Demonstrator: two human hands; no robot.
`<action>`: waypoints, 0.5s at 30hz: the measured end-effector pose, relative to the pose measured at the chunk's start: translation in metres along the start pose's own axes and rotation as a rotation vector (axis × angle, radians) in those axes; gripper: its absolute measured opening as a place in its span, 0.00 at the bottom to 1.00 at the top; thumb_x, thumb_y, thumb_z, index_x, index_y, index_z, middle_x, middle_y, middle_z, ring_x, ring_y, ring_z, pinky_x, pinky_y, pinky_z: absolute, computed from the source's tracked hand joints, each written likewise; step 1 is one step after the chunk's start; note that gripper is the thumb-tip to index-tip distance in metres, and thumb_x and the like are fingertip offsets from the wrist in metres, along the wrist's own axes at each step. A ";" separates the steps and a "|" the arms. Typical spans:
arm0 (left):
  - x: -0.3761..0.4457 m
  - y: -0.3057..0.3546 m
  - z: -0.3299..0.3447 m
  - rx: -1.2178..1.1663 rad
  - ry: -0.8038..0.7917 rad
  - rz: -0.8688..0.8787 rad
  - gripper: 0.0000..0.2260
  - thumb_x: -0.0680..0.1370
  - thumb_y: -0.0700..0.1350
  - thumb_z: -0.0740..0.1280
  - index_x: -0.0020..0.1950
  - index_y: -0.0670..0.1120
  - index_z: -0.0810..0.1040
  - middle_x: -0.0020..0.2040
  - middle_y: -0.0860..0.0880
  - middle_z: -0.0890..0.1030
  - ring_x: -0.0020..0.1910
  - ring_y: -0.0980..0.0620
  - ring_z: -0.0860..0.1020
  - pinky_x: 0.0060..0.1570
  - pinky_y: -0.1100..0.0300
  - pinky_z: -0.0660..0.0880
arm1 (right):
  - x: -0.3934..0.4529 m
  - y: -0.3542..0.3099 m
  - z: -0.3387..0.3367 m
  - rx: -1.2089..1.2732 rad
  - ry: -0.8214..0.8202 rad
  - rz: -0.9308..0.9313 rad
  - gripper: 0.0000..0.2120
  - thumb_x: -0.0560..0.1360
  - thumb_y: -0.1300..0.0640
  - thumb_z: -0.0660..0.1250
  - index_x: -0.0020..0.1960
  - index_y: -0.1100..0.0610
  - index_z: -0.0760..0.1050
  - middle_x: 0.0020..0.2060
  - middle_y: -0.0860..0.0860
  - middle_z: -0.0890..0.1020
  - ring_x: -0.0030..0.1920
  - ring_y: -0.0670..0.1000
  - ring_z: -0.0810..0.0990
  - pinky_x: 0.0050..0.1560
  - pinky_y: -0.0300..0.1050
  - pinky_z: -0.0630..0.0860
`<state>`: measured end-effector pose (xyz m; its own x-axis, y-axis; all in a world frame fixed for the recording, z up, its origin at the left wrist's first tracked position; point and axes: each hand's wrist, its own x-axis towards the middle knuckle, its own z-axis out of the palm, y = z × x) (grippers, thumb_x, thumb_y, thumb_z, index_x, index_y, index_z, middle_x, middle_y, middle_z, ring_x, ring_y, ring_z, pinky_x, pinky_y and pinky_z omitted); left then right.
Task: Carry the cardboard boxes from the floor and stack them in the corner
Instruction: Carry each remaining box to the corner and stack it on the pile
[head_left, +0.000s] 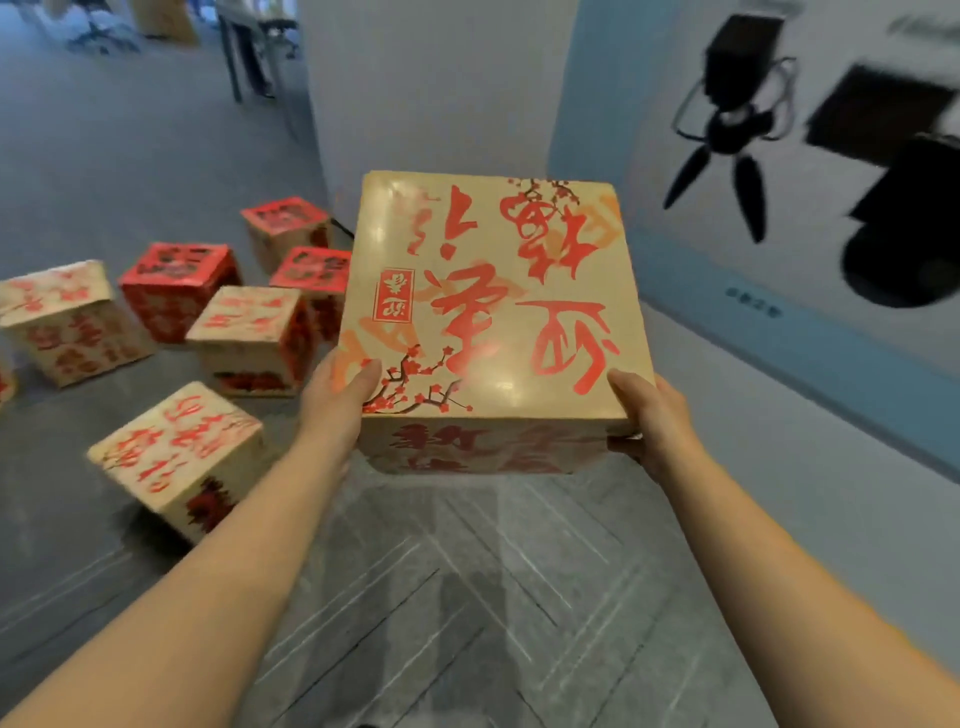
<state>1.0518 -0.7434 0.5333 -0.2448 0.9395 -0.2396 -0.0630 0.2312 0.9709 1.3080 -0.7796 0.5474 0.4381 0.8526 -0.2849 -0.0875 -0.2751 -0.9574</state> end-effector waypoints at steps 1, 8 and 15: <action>-0.002 0.003 0.020 -0.001 -0.047 0.008 0.18 0.77 0.46 0.65 0.67 0.51 0.71 0.59 0.47 0.79 0.56 0.45 0.78 0.60 0.44 0.74 | -0.001 -0.002 -0.020 0.023 0.047 0.003 0.02 0.76 0.57 0.62 0.48 0.51 0.72 0.38 0.49 0.77 0.38 0.50 0.75 0.44 0.50 0.74; -0.018 0.012 0.147 0.069 -0.456 0.036 0.11 0.78 0.45 0.64 0.60 0.54 0.72 0.58 0.46 0.79 0.52 0.46 0.77 0.57 0.47 0.73 | -0.027 -0.004 -0.135 0.175 0.416 0.002 0.04 0.76 0.58 0.63 0.44 0.51 0.73 0.38 0.50 0.77 0.37 0.50 0.75 0.42 0.50 0.74; -0.057 0.016 0.250 0.140 -0.861 0.027 0.10 0.79 0.45 0.62 0.61 0.52 0.70 0.52 0.49 0.79 0.46 0.50 0.77 0.46 0.55 0.73 | -0.085 0.004 -0.204 0.305 0.763 -0.050 0.04 0.76 0.59 0.63 0.50 0.54 0.74 0.39 0.49 0.78 0.39 0.49 0.76 0.44 0.47 0.75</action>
<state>1.3063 -0.7300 0.5636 0.5754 0.7965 -0.1859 0.0655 0.1817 0.9812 1.4531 -0.9441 0.5778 0.9259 0.2940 -0.2371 -0.2426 -0.0183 -0.9700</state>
